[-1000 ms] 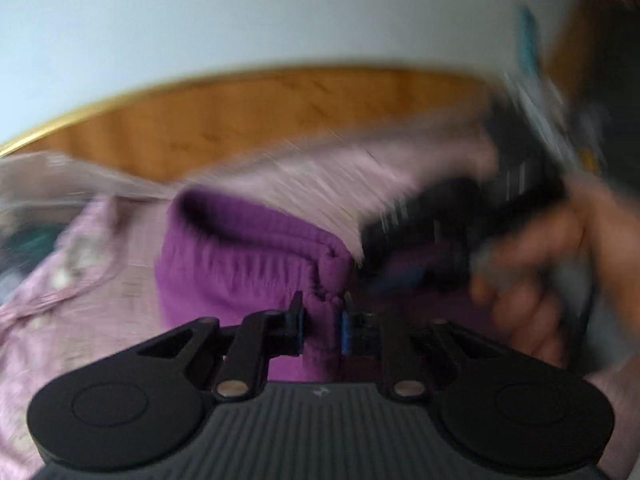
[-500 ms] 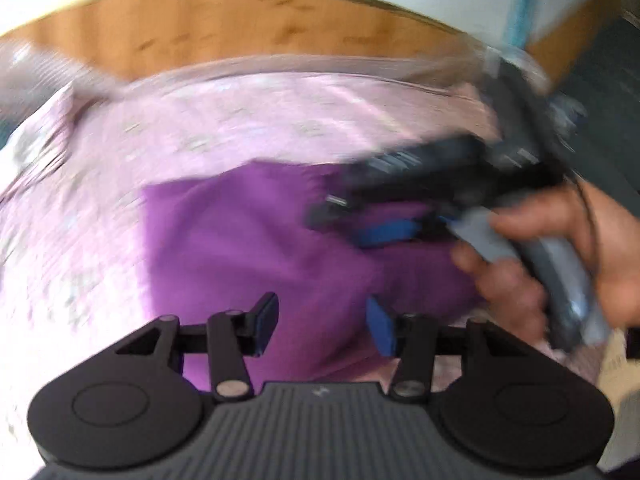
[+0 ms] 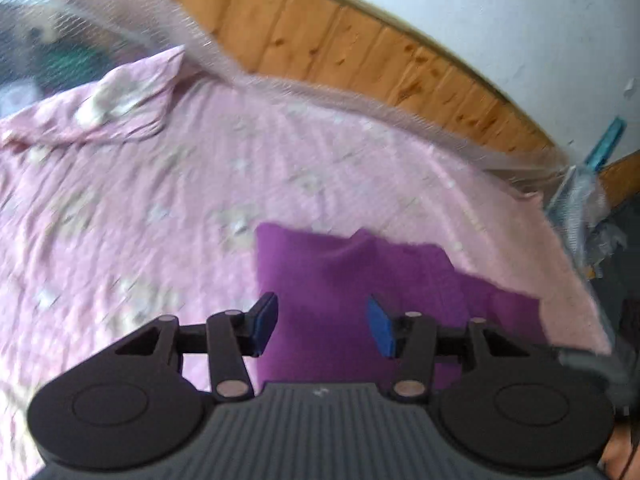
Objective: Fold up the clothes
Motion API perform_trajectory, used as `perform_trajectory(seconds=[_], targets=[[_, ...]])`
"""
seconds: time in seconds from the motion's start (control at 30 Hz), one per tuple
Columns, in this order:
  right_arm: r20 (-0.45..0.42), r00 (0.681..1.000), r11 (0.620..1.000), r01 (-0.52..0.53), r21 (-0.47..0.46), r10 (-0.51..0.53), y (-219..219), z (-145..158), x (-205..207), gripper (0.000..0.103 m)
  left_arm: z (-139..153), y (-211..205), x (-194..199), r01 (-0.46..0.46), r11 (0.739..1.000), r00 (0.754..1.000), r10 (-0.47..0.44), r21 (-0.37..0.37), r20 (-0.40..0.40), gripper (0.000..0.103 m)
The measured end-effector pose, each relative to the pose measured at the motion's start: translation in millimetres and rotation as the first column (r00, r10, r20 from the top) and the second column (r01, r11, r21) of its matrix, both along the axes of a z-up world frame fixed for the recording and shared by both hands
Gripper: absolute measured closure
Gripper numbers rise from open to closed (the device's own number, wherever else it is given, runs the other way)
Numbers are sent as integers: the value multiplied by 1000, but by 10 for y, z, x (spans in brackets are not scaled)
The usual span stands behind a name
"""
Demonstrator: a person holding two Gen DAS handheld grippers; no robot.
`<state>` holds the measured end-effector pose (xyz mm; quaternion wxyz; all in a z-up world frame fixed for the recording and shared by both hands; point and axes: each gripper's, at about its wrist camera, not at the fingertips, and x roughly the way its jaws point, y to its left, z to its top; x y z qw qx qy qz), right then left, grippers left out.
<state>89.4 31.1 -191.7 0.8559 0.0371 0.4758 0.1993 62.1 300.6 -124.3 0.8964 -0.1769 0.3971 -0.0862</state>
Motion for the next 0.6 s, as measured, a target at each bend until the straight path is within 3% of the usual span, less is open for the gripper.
perform_trajectory(seconds=[0.17, 0.27, 0.33, 0.4, 0.43, 0.47, 0.5, 0.53, 0.57, 0.6], targets=[[40, 999, 998, 15, -57, -13, -43, 44, -99, 91, -53, -331, 261, 103, 993, 994, -104, 49, 17, 48], [64, 998, 996, 26, -91, -20, -70, 71, -158, 85, -322, -381, 497, 105, 993, 993, -102, 62, -57, 52], [68, 997, 993, 45, -113, -38, -76, 75, -141, 67, -510, -386, 635, 98, 993, 990, -91, 60, -109, 53], [121, 989, 986, 106, -125, -91, -89, 217, -164, 48, -575, -339, 676, 93, 995, 990, -89, 29, -114, 52], [169, 982, 985, 107, -138, -83, -63, 301, -205, 46, -598, -321, 692, 93, 995, 989, -91, 18, -114, 52], [225, 972, 983, 98, -154, -62, -25, 390, -258, 48, -618, -315, 718, 96, 995, 989, -93, 16, -116, 52], [238, 971, 985, 58, -165, -17, 37, 398, -281, 60, -630, -324, 743, 99, 995, 989, -96, 21, -115, 51], [236, 971, 985, 6, -174, 35, 107, 378, -294, 79, -642, -334, 768, 103, 994, 988, -99, 25, -114, 51], [233, 968, 982, -45, -183, 88, 177, 357, -307, 88, -653, -344, 792, 106, 994, 988, -102, 30, -114, 51], [213, 970, 977, -73, -201, 116, 210, 257, -303, 91, -632, -358, 781, 109, 993, 988, -104, 39, -117, 51]])
